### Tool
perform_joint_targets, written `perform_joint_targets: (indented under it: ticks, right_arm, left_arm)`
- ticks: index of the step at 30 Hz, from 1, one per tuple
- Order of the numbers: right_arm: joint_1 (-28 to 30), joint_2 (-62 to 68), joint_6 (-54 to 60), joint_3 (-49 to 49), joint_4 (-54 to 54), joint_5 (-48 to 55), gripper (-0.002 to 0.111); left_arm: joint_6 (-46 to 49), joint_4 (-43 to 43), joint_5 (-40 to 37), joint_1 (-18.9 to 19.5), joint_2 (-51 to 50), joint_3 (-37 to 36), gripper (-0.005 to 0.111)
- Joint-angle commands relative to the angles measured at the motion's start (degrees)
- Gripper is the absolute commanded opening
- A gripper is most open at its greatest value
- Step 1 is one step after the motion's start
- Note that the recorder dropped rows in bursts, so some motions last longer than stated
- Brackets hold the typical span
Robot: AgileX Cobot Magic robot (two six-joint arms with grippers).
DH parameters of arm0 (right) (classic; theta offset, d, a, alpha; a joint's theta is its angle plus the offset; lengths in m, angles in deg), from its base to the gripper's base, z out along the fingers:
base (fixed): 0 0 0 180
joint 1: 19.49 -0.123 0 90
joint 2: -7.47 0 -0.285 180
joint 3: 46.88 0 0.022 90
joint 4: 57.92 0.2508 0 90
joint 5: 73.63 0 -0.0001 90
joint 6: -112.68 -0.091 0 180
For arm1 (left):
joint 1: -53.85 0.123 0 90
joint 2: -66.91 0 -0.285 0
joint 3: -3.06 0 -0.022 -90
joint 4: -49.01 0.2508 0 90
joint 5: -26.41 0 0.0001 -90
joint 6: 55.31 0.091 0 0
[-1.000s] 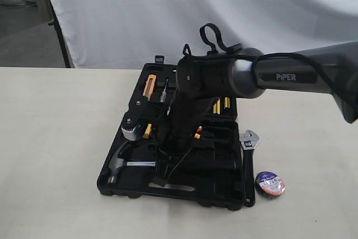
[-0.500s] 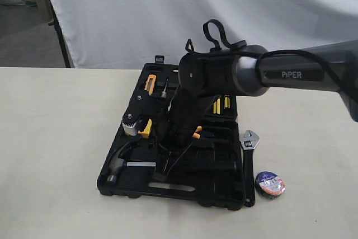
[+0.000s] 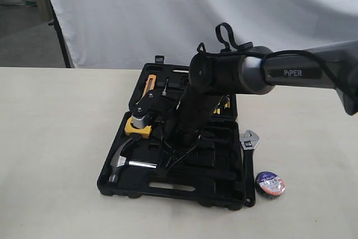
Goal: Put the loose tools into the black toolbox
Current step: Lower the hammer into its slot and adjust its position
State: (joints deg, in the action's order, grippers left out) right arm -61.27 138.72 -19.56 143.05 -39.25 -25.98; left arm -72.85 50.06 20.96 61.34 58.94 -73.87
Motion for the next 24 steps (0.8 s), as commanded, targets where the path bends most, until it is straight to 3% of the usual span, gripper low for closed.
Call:
perform_joint_targets:
  ticks: [1,11,17,24]
  right_arm:
    - [0.88,1.34,0.18,-0.58,-3.56,0.60,0.000]
    - [0.88,-3.40,0.30,-0.58,0.92,-4.39,0.000]
    - [0.64,-3.71,7.12,-0.58,8.79,-4.77,0.000]
    - [-3.04,0.90,9.31,-0.58,10.33,-9.64,0.000]
  left_arm:
    - [-0.27,0.25,0.41,1.45,0.18,0.15,0.001]
    - [-0.27,0.25,0.41,1.45,0.18,0.15,0.001]
    - [-0.27,0.25,0.41,1.45,0.18,0.15,0.001]
    - [-0.27,0.25,0.41,1.45,0.18,0.15,0.001]
